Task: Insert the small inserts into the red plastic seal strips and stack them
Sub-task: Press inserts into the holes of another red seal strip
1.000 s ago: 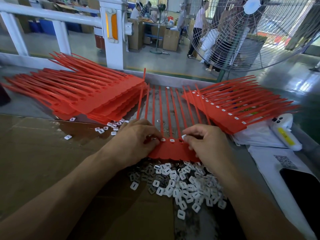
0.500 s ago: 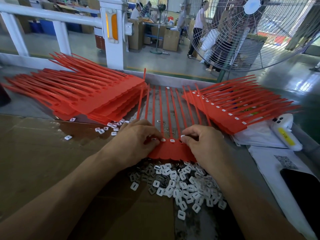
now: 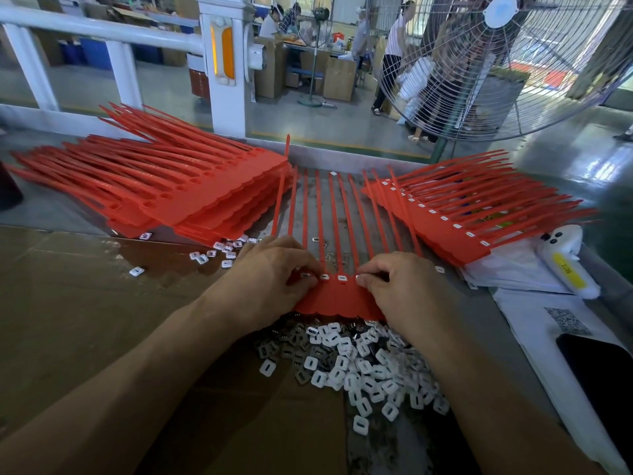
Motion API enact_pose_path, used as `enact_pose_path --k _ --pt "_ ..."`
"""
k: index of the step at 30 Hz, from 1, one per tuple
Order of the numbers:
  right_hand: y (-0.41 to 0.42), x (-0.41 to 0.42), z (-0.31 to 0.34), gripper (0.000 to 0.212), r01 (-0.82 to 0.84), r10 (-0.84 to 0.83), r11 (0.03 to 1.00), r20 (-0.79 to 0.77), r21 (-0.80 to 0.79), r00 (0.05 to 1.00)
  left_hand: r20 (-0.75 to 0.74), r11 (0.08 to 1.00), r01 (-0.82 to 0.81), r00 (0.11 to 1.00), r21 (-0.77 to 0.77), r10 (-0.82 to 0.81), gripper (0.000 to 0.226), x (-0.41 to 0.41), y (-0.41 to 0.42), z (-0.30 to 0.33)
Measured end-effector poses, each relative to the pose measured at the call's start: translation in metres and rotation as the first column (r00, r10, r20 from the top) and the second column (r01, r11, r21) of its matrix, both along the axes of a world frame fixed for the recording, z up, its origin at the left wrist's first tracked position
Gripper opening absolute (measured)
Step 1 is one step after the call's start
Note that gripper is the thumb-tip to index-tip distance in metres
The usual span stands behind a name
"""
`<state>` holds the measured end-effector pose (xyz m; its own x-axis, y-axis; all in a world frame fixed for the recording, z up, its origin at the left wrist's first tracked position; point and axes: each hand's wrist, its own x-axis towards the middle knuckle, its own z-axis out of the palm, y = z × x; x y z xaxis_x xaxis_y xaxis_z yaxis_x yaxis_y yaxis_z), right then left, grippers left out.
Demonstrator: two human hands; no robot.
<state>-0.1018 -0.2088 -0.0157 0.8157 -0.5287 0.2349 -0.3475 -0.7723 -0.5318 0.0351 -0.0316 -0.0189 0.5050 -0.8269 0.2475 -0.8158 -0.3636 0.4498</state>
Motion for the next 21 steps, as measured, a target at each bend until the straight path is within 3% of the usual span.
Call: enact_pose_path --k 4,9,15,21 --pt "0.001 0.001 -0.001 0.012 0.002 -0.002 1.000 0.024 0.002 1.000 0.002 1.000 -0.003 1.000 0.004 0.003 0.023 0.000 0.000 0.001" --pt "0.005 -0.003 0.002 0.020 -0.033 0.027 0.985 -0.036 -0.168 0.999 -0.003 1.000 0.005 1.000 -0.012 -0.006 0.022 -0.002 0.000 0.001" --pt "0.007 -0.009 0.004 0.027 -0.012 0.007 0.989 -0.031 -0.149 0.999 0.004 1.000 -0.005 1.000 0.001 0.005 0.022 -0.001 0.000 0.001" --pt "0.010 -0.011 0.007 0.030 -0.045 0.019 0.974 -0.120 -0.221 0.993 0.000 1.000 -0.008 1.000 -0.007 0.008 0.022 -0.002 0.000 0.001"
